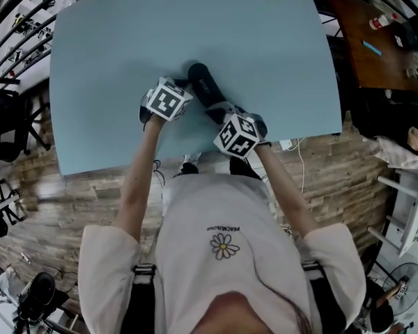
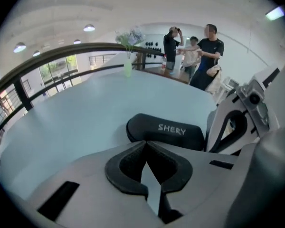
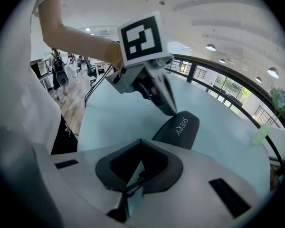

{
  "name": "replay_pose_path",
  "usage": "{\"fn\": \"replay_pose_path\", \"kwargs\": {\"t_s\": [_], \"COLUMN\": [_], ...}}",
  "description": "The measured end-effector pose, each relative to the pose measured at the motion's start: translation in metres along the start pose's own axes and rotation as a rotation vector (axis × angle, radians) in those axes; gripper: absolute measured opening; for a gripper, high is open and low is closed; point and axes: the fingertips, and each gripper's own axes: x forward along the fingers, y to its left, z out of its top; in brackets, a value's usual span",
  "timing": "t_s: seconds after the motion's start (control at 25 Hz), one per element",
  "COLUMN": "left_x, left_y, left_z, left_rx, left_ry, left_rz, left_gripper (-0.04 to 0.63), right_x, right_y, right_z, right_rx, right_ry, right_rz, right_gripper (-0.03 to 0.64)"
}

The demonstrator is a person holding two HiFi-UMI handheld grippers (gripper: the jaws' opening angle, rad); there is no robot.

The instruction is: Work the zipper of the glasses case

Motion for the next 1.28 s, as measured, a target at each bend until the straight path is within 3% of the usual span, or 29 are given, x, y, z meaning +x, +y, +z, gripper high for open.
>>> {"fn": "replay_pose_path", "kwargs": {"t_s": [0.12, 0.24, 0.48, 0.64, 0.8, 1.12, 1.28], "left_x": [-0.011, -0.021, -0.012, -0.006, 0.001, 0.003, 0.002], "left_y": [-0.001, -0.023, -0.071, -0.073, -0.080, -0.080, -0.079], "left_z": [0.027, 0.049, 0.043, 0.037, 0.029, 0.026, 0.025], "left_rx": [0.042, 0.116, 0.149, 0.141, 0.108, 0.063, 0.050], "left_ry": [-0.090, -0.149, -0.092, -0.044, -0.002, 0.009, 0.013], "left_rz": [0.048, 0.002, -0.098, -0.054, -0.066, -0.064, -0.061], "left_gripper": [0.015, 0.015, 0.015, 0.015, 0.015, 0.015, 0.015], "right_x": [0.008, 0.009, 0.010, 0.011, 0.011, -0.025, -0.043], "right_y": [0.003, 0.002, 0.003, 0.003, 0.005, -0.010, -0.046], "right_z": [0.000, 0.002, 0.006, 0.006, 0.005, 0.003, -0.029], "right_rx": [-0.011, -0.006, 0.011, 0.027, 0.029, 0.057, -0.001], "right_ry": [0.004, -0.005, -0.019, -0.030, -0.038, -0.136, -0.068], "right_rz": [0.009, 0.015, 0.025, 0.025, 0.032, 0.009, -0.044], "right_gripper": [0.008, 0.008, 0.008, 0.008, 0.008, 0.008, 0.009]}}
